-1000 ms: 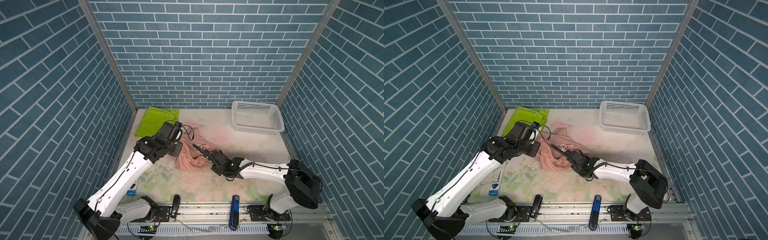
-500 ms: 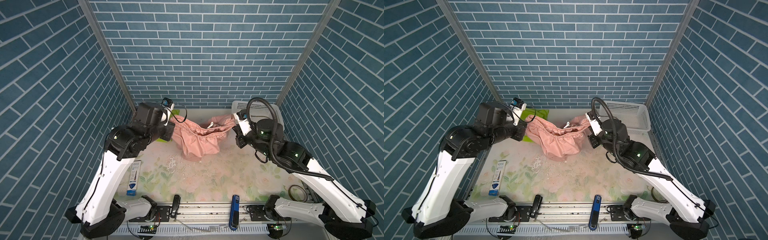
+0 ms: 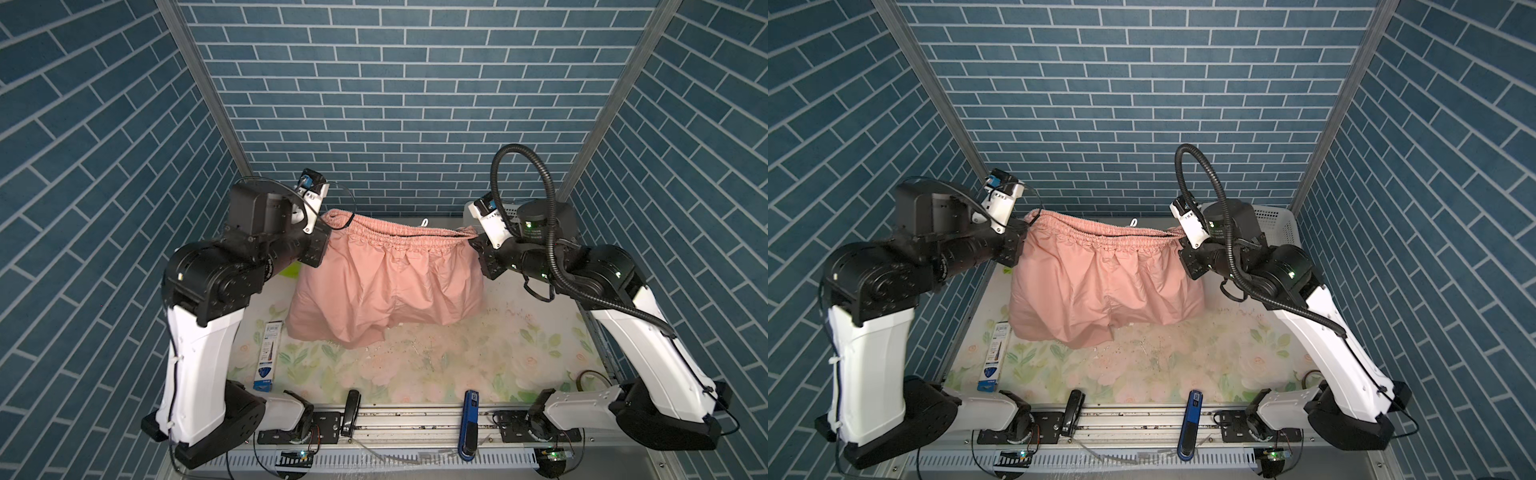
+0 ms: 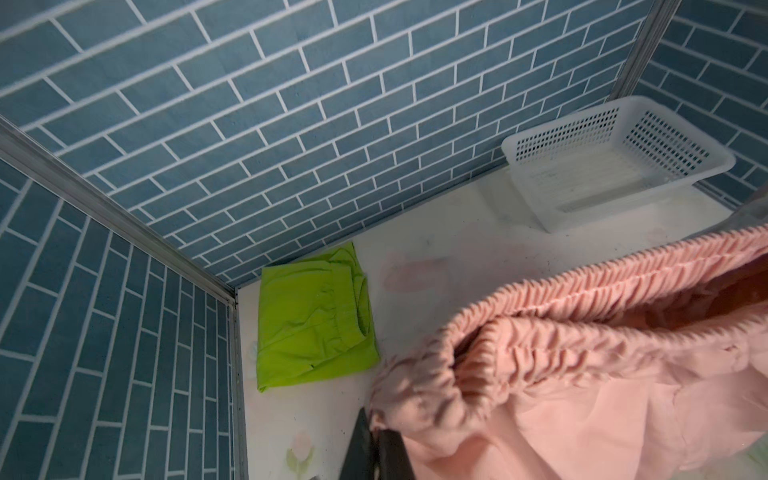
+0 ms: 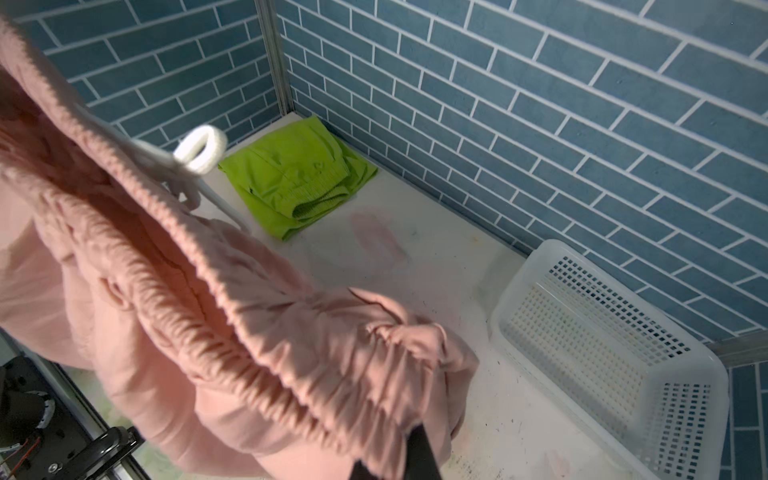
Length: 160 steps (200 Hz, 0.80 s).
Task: Fold and stack the shorts
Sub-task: 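Lift the pink shorts by the waistband high with both grippers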
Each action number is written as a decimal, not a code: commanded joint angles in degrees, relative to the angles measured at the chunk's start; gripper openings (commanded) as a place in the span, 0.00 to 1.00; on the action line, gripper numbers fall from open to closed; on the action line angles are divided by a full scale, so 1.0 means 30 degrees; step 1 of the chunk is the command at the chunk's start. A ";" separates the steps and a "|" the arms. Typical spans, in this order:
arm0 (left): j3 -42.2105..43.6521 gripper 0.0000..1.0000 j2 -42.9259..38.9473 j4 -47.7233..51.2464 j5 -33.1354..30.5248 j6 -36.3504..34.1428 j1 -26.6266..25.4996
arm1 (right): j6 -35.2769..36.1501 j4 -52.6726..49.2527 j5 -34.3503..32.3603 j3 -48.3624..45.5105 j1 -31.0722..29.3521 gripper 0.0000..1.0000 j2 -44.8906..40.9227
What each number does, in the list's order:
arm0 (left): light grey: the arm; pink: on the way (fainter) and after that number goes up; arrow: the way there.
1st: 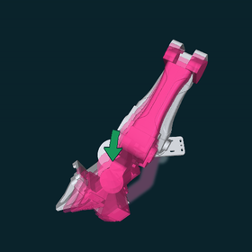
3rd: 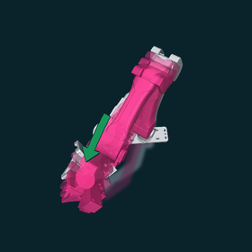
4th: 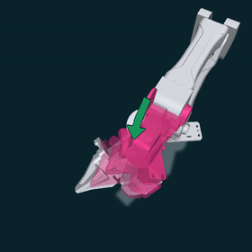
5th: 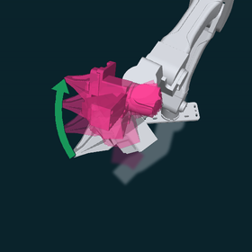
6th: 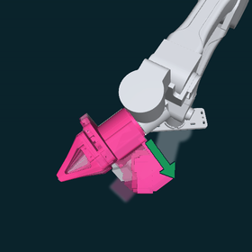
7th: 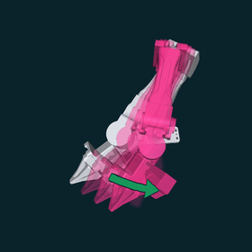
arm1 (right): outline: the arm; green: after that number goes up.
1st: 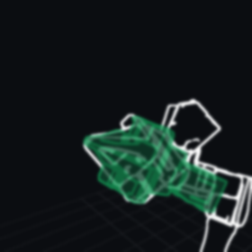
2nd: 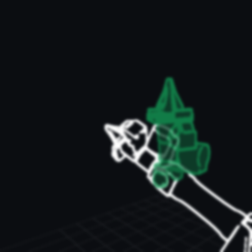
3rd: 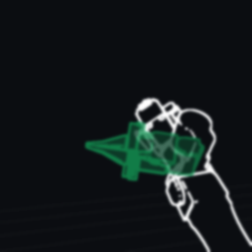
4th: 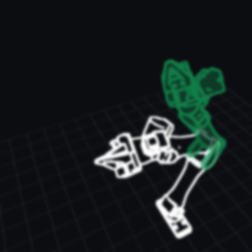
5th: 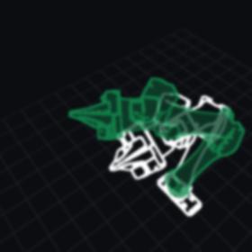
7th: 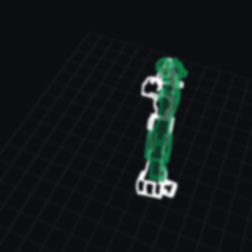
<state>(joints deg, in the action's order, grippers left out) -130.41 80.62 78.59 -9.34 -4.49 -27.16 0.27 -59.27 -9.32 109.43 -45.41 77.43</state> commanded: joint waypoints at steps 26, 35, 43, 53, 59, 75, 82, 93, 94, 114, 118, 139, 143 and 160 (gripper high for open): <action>-0.0248 0.00 0.4050 -0.1832 0.0396 -0.0302 0.1657 | 0.0721 0.1196 0.1241 0.1968 0.3317 0.00 0.3794; -0.1522 0.00 0.5473 -0.2283 0.0317 -0.0430 0.2014 | 0.0831 0.1820 0.1896 0.3022 0.4255 0.00 0.5277; -0.3110 0.00 0.6918 -0.2559 0.0557 -0.0573 0.2301 | 0.0817 0.2338 0.2556 0.4358 0.5059 0.00 0.6749; -0.5528 0.00 0.8637 -0.2853 0.0246 -0.0706 0.2526 | 0.0975 0.2809 0.2940 0.6517 0.5688 0.00 0.8650; -0.6842 0.00 0.9690 -0.3270 0.0116 -0.0826 0.2654 | 0.1165 0.2880 0.3146 0.8124 0.5908 0.00 0.9667; -0.9694 0.00 1.1665 -0.4738 -0.0913 -0.1026 0.2862 | 0.1427 0.2533 0.3485 1.3078 0.6039 0.00 1.2371; -1.0342 0.00 1.2008 -0.5491 -0.1005 -0.1170 0.2951 | 0.1461 0.2329 0.3980 1.5363 0.6054 0.00 1.3114; -1.0164 0.00 1.1697 -0.7021 -0.0814 -0.1599 0.2963 | 0.1432 0.2657 0.4562 1.7192 0.6069 0.00 1.3559; -1.0081 0.00 1.1616 -0.7189 -0.0798 -0.1647 0.2961 | 0.1432 0.2725 0.4611 1.7253 0.6061 0.00 1.3548; -0.6711 0.00 0.9213 -1.1136 -0.0319 -0.2344 0.2985 | 0.1655 0.4646 0.4688 1.4986 0.6065 0.00 1.1626; -0.5793 0.00 0.8618 -1.2019 -0.0297 -0.2603 0.2966 | 0.1736 0.5252 0.4689 1.3843 0.6062 0.00 1.0941; -0.2887 0.00 0.6371 -1.4782 -0.0295 -0.3537 0.3030 | 0.1900 0.9233 0.5259 0.6301 0.6054 0.00 0.6607; -0.2761 0.00 0.6170 -1.4802 -0.0328 -0.3659 0.3046 | 0.1928 1.0105 0.5369 0.4884 0.6054 0.00 0.5709; -0.2466 0.00 0.5532 -1.3996 -0.0508 -0.3773 0.3080 | 0.2167 1.3154 0.5829 -0.0733 0.6060 0.00 0.2274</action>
<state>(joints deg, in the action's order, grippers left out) -139.09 101.65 44.21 -9.67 -12.99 -18.55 3.84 -36.60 4.84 122.93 -27.29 96.92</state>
